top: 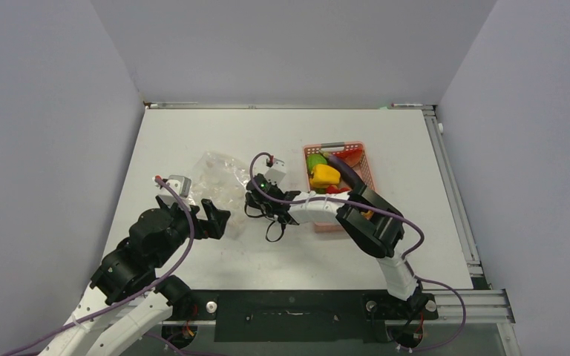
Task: Place the food in the zip-top bag and seal the zipper
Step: Pick up the zipper food storage bag at the center of the board.
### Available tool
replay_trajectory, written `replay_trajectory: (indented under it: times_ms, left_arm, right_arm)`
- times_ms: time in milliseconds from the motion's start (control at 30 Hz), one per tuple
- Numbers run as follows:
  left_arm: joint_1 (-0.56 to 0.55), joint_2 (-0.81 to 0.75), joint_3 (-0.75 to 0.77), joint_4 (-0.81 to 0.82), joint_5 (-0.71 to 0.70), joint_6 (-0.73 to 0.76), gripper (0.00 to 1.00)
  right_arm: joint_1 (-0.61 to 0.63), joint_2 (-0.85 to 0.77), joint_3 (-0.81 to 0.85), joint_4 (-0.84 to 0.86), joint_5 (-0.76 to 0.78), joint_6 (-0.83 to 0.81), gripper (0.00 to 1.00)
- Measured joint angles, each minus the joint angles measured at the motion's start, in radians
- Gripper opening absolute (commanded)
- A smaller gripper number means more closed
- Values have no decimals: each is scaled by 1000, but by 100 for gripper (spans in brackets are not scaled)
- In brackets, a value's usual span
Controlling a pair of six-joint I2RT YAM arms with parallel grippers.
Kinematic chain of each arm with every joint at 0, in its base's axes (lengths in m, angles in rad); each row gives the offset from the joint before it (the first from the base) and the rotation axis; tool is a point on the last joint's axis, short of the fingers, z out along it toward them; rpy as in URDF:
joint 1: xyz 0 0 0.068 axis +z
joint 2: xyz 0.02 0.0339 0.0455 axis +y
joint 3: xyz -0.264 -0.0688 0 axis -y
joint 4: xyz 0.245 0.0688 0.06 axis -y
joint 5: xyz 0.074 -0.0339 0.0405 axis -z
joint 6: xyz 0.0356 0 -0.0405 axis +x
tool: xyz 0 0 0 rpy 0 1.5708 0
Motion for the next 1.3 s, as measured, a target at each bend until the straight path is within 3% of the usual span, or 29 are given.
replay_trajectory:
  times_ms: [567, 1300]
  left_arm:
    - [0, -3, 0, 0, -12, 0, 96]
    - [2, -10, 0, 5, 42, 10, 96]
  right_arm:
    - [-13, -323, -175, 62, -78, -241, 5]
    - [-13, -666, -237, -158, -84, -564, 5]
